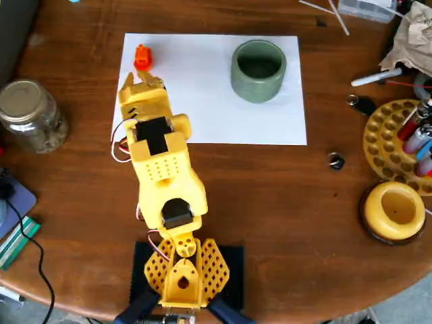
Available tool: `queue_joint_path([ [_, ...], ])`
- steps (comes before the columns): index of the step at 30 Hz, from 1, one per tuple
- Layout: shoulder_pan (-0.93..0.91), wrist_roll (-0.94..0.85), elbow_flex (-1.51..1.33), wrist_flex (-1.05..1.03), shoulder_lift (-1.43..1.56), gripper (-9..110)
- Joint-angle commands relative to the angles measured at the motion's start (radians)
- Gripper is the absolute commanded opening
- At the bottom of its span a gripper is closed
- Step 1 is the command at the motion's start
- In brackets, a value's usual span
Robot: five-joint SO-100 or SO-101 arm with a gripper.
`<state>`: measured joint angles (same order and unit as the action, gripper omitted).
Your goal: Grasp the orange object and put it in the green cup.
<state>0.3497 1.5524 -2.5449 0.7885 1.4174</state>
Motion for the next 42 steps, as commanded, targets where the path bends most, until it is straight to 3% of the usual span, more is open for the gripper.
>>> queue_joint_path([
  [1,0.009,0.012,0.063,0.009,-0.014,13],
  [7,0.000,0.012,0.140,-0.023,-0.046,26],
  [22,0.002,0.026,0.443,-0.028,-0.322,27],
  [29,0.002,0.032,0.506,-0.097,-0.333,14],
  [37,-0.002,0.041,0.554,-0.098,-0.387,12],
  [42,-0.023,0.043,0.561,-0.114,-0.380,0],
])
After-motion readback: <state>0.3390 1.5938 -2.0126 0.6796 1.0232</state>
